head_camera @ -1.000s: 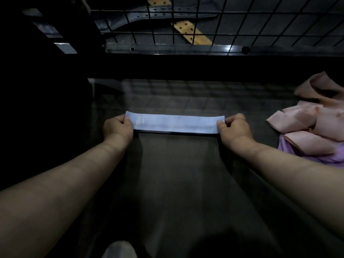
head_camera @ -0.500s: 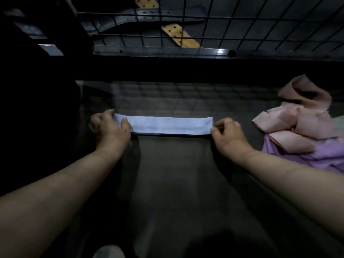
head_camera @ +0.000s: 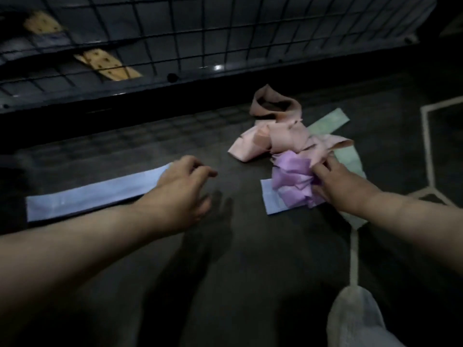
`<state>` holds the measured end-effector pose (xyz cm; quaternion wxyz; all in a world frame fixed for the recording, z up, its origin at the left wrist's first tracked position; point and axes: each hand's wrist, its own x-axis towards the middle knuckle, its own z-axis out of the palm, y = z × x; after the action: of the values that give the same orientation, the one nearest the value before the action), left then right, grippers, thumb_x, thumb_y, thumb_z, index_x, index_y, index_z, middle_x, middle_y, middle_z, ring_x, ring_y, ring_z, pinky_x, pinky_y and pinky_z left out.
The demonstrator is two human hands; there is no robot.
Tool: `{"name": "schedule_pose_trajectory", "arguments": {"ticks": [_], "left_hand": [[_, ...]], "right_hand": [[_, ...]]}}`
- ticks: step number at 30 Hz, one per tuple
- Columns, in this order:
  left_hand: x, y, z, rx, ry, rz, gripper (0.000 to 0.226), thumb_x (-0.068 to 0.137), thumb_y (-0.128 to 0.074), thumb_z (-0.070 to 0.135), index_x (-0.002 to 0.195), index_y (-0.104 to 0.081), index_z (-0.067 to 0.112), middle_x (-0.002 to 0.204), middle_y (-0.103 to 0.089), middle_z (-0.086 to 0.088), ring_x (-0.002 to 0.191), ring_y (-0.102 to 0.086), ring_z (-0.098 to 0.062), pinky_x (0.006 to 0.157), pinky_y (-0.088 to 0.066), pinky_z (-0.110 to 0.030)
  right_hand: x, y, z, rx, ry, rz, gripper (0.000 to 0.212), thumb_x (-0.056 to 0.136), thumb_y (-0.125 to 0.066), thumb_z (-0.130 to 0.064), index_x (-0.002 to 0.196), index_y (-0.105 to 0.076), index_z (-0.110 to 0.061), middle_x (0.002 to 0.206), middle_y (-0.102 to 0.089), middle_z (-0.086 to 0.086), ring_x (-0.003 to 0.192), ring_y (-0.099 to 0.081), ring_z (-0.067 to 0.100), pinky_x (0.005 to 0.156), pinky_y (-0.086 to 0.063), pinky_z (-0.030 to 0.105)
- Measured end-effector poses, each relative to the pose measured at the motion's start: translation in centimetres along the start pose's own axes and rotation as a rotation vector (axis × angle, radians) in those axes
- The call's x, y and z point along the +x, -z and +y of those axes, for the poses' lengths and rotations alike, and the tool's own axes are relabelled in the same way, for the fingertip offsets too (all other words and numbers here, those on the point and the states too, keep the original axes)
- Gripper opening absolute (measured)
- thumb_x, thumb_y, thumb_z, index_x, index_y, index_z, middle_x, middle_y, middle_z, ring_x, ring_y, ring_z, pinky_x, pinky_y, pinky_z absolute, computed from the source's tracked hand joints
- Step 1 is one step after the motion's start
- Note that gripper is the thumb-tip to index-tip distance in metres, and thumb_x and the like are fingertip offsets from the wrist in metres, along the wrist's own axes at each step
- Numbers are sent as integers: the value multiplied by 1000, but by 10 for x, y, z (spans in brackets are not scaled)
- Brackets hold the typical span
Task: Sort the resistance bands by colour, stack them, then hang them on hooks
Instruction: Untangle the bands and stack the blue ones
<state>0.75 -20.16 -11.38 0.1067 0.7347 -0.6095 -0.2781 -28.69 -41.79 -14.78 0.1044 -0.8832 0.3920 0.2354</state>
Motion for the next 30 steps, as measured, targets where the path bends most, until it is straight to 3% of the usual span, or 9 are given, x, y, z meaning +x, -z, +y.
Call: {"name": "schedule_pose_trajectory", "arguments": {"ticks": [3, 6, 12, 18, 20, 22, 24, 27, 30], "left_hand": [[44, 0, 51, 38, -3, -312, 56, 91, -52, 45, 142, -40, 24, 140, -42, -5, 127, -47, -26, 106, -41, -36], [87, -21, 91, -41, 83, -416, 67, 90, -63, 40, 146, -34, 19, 147, -38, -11, 128, -48, -29, 106, -41, -33], [107, -90, 123, -117, 303, -282, 107, 76, -75, 54, 154, -12, 18, 152, -21, -13, 142, -24, -34, 115, -30, -42], [117, -103, 118, -86, 305, -72, 130, 70, -76, 61, 151, 23, 33, 151, -20, -10, 135, -30, -34, 105, -37, -53], [132, -100, 117, -228, 359, -39, 119, 73, -75, 54, 152, 13, 36, 146, -32, -15, 129, -41, -36, 101, -43, -51], [145, -94, 116, -359, 353, -50, 83, 76, -69, 46, 145, -27, 28, 128, -55, -14, 107, -59, -34, 81, -51, -39], [153, -90, 113, -490, 391, 5, 41, 83, -65, 35, 120, -55, 19, 109, -66, -12, 94, -64, -34, 71, -52, -35], [153, -86, 112, -847, 555, 76, 22, 92, -57, 32, 109, -62, 19, 93, -68, -14, 79, -67, -33, 67, -59, -39], [151, -73, 112, -1032, 638, 47, 18, 97, -49, 19, 106, -63, 12, 89, -68, -18, 74, -68, -31, 67, -61, -39]], "right_hand": [[-3, -8, -2, 39, -178, 6, 87, 80, -70, -52, 147, -28, -14, 149, -23, 20, 135, -34, 40, 104, -38, 47], [5, -11, -3, 13, -152, 43, 69, 89, -62, -39, 144, -30, -12, 138, -37, 23, 126, -39, 40, 99, -43, 48], [16, 29, 27, 188, -6, 60, 38, 92, -56, -20, 125, -39, -17, 111, -59, 17, 97, -60, 36, 75, -43, 36], [10, 57, 31, 500, 25, 405, 27, 88, -56, -17, 114, -50, -17, 98, -57, 5, 86, -54, 24, 71, -37, 28], [9, 63, 31, 530, 54, 525, 32, 86, -57, -17, 117, -53, -16, 105, -57, 5, 90, -54, 20, 75, -39, 27], [11, 63, 31, 577, 53, 569, 38, 84, -60, -18, 121, -54, -17, 112, -58, 4, 96, -58, 20, 84, -48, 32], [16, 55, 31, 710, 0, 499, 45, 85, -66, -20, 127, -51, -19, 115, -60, -2, 98, -61, 15, 89, -50, 28], [20, 31, 35, 717, -103, 362, 54, 86, -66, -16, 136, -45, -16, 134, -50, 6, 117, -55, 21, 101, -46, 33], [5, 13, 34, 626, -123, 462, 32, 86, -59, -5, 117, -56, -12, 122, -46, 9, 108, -54, 26, 95, -48, 36]]}}
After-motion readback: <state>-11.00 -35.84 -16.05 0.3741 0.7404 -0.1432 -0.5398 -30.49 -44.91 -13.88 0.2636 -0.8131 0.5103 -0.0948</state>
